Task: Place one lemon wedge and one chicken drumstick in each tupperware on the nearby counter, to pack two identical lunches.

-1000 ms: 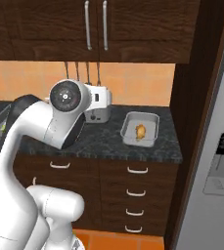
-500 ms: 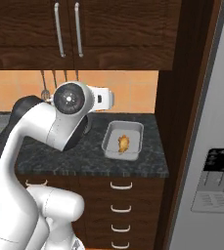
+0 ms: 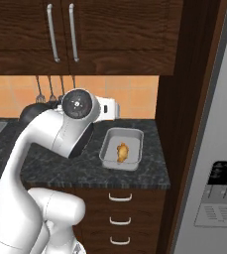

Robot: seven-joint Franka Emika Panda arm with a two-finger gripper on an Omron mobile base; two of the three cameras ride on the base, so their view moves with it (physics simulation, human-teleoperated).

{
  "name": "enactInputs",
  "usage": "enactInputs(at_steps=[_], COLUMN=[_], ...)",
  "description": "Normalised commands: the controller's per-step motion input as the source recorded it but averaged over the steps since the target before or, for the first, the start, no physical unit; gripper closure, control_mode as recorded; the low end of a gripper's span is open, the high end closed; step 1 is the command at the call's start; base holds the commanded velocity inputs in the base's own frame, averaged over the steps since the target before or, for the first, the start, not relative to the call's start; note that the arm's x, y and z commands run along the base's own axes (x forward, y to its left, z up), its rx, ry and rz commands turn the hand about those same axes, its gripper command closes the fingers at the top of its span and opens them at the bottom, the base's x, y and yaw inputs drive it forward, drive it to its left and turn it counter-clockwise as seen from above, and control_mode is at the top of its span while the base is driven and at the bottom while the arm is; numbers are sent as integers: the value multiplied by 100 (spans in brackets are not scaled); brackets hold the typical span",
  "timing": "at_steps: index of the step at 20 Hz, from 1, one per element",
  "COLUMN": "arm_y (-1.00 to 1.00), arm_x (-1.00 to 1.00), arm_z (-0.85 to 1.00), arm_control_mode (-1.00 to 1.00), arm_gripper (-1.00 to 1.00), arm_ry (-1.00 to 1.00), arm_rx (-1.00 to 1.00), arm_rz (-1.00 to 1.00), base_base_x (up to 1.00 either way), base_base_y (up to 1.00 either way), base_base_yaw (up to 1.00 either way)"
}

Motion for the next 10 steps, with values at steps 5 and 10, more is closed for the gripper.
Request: enactInputs(at_steps=[5,10], arm_y=[0,-2], arm_x=[16,19], arm_z=[-100,-87], arm_control_mode=[-100,-100], arm_gripper=[100,100], arm_ry=[38,24], arm_rx=[-15,-4], arm_rz=[-10,-9], base_base_x=[0,0], base_base_y=[0,0], base_base_yaw=[0,0])
